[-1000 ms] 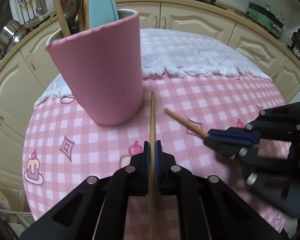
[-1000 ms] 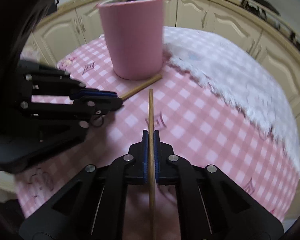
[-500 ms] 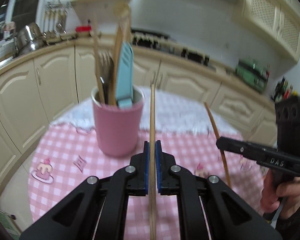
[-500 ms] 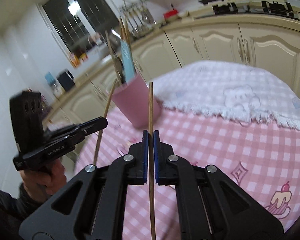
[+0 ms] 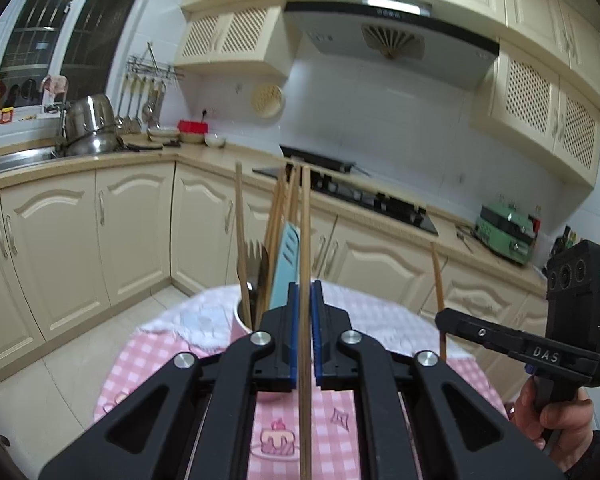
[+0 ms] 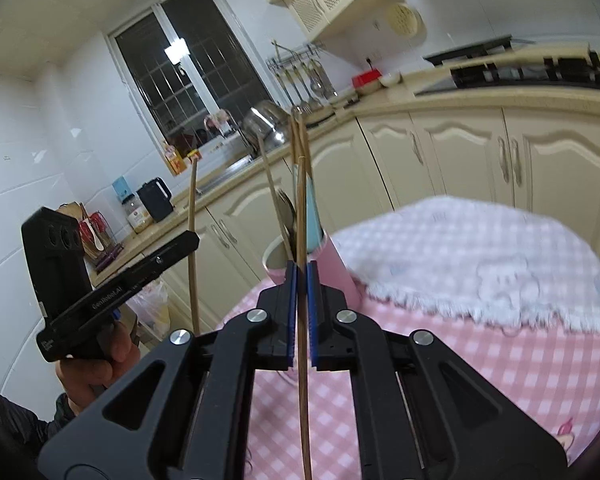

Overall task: Organize utensils
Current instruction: 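Lift the chopsticks over the pink cup and open both tools to drop them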

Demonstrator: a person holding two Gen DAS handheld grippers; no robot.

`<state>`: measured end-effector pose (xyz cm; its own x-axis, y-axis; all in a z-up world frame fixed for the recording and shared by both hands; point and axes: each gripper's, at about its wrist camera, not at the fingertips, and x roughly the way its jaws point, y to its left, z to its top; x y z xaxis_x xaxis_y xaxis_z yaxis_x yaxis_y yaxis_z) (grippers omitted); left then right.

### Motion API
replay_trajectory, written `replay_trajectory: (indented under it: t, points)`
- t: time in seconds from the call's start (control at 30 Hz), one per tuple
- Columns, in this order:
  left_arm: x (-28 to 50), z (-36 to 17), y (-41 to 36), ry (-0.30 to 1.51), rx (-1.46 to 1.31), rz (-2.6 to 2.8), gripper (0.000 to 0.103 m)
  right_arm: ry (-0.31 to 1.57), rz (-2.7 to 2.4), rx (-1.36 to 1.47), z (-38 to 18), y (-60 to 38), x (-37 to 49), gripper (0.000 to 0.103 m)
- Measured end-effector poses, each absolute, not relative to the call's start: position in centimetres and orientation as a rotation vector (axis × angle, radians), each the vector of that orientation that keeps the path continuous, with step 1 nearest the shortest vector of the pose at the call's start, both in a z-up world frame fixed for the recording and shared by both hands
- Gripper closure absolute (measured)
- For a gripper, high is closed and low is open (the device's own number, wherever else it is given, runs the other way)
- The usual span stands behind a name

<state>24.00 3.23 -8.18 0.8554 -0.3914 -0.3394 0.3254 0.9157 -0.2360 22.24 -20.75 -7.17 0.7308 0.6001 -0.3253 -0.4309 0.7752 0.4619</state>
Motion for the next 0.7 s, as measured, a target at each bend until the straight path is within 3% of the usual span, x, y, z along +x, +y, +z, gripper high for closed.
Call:
replay_trajectory:
  t: [0.3,0.7]
  points:
    - [26.0,-4.4,4.0,0.295,-0.193,-0.350,0.098,0.336,0.587,0.325,-1.4,-19.1,24.2,0.098]
    - [29.8,1.2,3.6,0.125,-0.207,-0.325,0.098,0.184,0.554,0.307,2.2,-16.0,29.7,0.098]
